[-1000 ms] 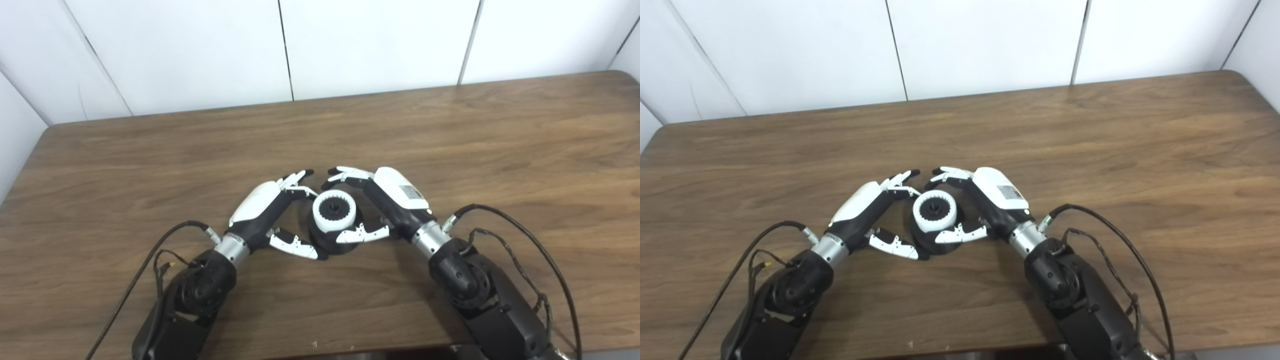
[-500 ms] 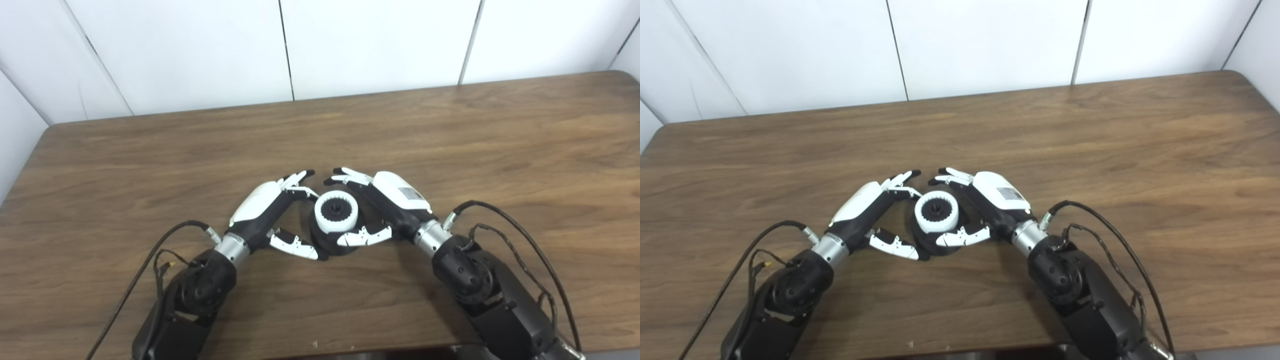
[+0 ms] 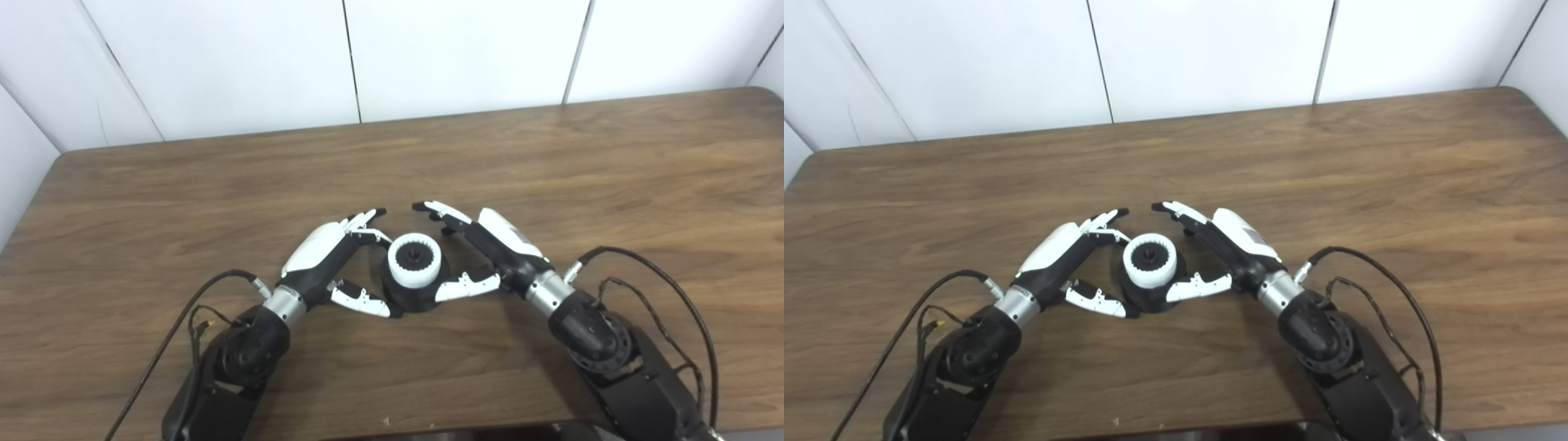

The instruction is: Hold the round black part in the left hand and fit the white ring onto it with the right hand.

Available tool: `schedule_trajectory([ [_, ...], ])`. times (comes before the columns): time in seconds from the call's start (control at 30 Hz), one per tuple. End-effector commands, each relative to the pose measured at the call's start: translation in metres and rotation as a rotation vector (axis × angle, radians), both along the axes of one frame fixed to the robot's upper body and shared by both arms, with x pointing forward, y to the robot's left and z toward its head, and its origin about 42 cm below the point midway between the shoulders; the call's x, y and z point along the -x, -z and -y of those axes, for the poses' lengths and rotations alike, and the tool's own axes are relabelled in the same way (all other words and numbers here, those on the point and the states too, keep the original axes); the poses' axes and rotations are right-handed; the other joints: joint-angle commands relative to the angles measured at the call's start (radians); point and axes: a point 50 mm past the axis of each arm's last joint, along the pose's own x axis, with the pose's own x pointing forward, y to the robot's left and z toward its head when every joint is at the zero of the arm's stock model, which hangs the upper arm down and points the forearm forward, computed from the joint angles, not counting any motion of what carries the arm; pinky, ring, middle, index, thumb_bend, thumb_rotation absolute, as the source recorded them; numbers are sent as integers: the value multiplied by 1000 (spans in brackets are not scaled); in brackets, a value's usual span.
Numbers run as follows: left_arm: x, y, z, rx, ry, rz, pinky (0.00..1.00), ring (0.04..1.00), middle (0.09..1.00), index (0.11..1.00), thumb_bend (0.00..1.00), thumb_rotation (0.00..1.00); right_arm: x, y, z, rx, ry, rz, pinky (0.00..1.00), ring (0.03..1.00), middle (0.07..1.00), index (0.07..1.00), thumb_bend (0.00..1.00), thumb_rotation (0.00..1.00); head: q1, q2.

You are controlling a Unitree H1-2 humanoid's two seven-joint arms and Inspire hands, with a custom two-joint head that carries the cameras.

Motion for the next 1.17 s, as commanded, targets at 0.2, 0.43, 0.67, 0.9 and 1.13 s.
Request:
schedule_trajectory([
  [0.2,-6,-10,2,-1,22,33,1000,1000,1000,608,947,297,2,2,14,-87,-45,-39,837,931,959,931,1000,607,-2,0],
  [0.43,-7,-10,2,7,19,33,1000,1000,1000,608,947,292,1,8,16,-198,-23,-38,760,889,929,878,893,536,-2,-3],
  [0.67,-8,-10,2,6,12,34,1000,1000,1000,608,943,286,1,13,16,-236,1,-42,745,873,924,875,725,493,-3,-6],
  [0.9,-7,-8,0,11,2,25,1000,1000,1000,614,940,288,1,14,14,-276,56,-54,746,855,905,877,661,542,-4,-6],
  [1.13,-6,-8,-1,8,-1,24,1000,1000,1000,637,949,305,1,17,11,-325,85,-58,717,845,900,868,608,523,-4,-6],
])
